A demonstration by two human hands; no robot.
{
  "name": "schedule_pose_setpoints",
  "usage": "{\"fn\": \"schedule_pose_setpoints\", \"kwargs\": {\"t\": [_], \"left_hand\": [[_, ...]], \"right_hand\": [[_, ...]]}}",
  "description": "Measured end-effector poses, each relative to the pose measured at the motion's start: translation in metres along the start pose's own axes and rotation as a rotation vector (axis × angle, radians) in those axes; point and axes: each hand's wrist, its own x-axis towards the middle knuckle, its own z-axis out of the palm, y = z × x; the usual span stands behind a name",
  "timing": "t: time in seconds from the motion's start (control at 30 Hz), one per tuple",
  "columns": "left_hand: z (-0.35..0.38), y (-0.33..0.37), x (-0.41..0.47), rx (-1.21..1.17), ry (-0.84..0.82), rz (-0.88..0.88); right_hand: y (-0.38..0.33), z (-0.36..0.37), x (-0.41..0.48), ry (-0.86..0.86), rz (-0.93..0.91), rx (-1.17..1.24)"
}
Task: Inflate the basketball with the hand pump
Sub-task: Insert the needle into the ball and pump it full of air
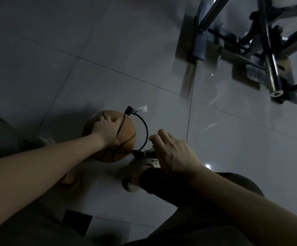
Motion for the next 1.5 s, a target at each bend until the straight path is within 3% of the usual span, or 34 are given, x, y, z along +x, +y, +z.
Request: {"fn": "schedule_pose_setpoints", "kwargs": {"t": [0.63, 0.83, 1.07, 1.2, 1.33, 1.5], "left_hand": [[0.005, 0.010, 0.020, 0.065, -0.010, -0.022], [0.002, 0.011, 0.016, 0.061, -0.036, -0.030], [-0.002, 0.009, 0.004, 0.007, -0.042, -0.033], [0.004, 0.007, 0.001, -0.001, 0.003, -0.011], [0.003, 0.011, 0.001, -0.002, 0.007, -0.007], [0.003, 0.011, 0.006, -0.001, 0.006, -0.015]], "right_hand": [[0.037, 0.119, 0.049, -0.121, 0.030, 0.008], [0.029, 0.099, 0.047, -0.105, 0.208, 0.141], [0.012, -0.004, 0.029, 0.063, 0.053, 0.077], [0.015, -0.048, 0.015, 0.168, 0.112, 0.068], [0.016, -0.032, 0.011, 0.194, 0.248, 0.082], [0.008, 0.010, 0.015, 0.130, 0.276, -0.020]]}}
